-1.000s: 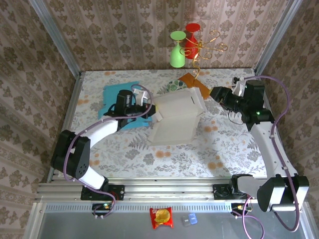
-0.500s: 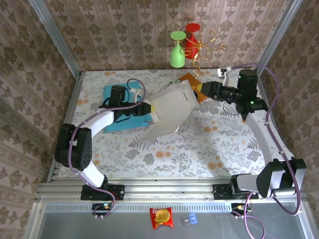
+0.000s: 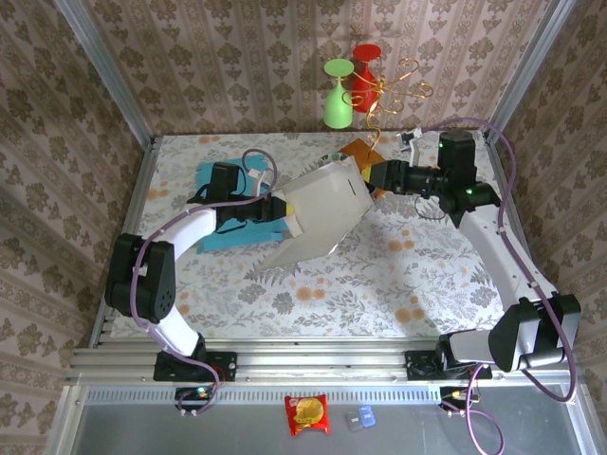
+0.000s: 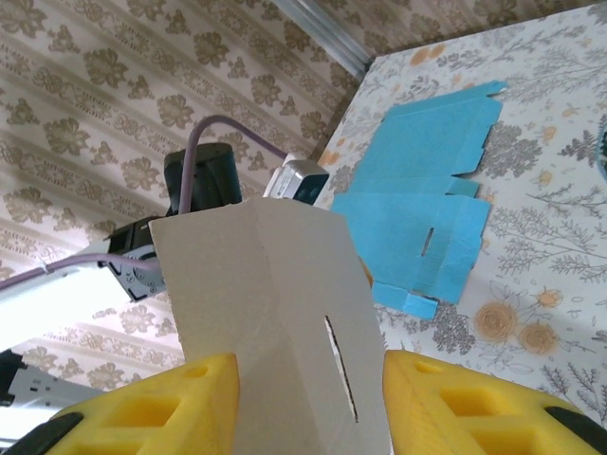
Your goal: Fold the paper box
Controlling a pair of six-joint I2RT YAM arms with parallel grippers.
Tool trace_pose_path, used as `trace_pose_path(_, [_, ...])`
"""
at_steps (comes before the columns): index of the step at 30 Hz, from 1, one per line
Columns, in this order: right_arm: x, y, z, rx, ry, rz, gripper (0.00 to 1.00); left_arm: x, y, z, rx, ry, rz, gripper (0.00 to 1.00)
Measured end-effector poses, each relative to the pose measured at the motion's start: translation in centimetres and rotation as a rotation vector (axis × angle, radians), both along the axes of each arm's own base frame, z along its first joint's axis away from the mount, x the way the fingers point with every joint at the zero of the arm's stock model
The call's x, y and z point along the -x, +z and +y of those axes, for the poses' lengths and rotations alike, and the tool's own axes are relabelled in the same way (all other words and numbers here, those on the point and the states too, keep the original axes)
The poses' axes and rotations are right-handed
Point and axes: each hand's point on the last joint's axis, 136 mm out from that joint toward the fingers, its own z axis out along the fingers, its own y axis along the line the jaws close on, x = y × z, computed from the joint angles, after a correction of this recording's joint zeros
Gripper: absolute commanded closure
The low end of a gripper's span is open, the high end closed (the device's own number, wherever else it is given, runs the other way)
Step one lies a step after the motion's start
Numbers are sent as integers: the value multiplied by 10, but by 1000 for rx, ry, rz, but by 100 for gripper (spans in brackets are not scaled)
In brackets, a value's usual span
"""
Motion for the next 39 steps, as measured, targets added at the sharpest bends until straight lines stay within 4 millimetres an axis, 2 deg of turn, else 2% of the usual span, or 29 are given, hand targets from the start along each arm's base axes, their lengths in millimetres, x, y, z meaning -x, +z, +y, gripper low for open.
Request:
trace_pose_path(9, [7, -8, 16, 65, 35, -7, 55, 0, 0, 0, -3, -3, -10, 100])
trace_pose_path(16, [7, -14, 21, 146, 12, -22, 55, -1, -1, 1, -10, -2, -20, 100])
trace_pose_path(32, [5, -29, 21, 409, -74, -85, 54, 1, -3, 6, -62, 21, -29, 100])
trace_pose_path(39, [3, -37, 18, 492, -108, -99, 59, 3, 0, 6, -86, 26, -57, 100])
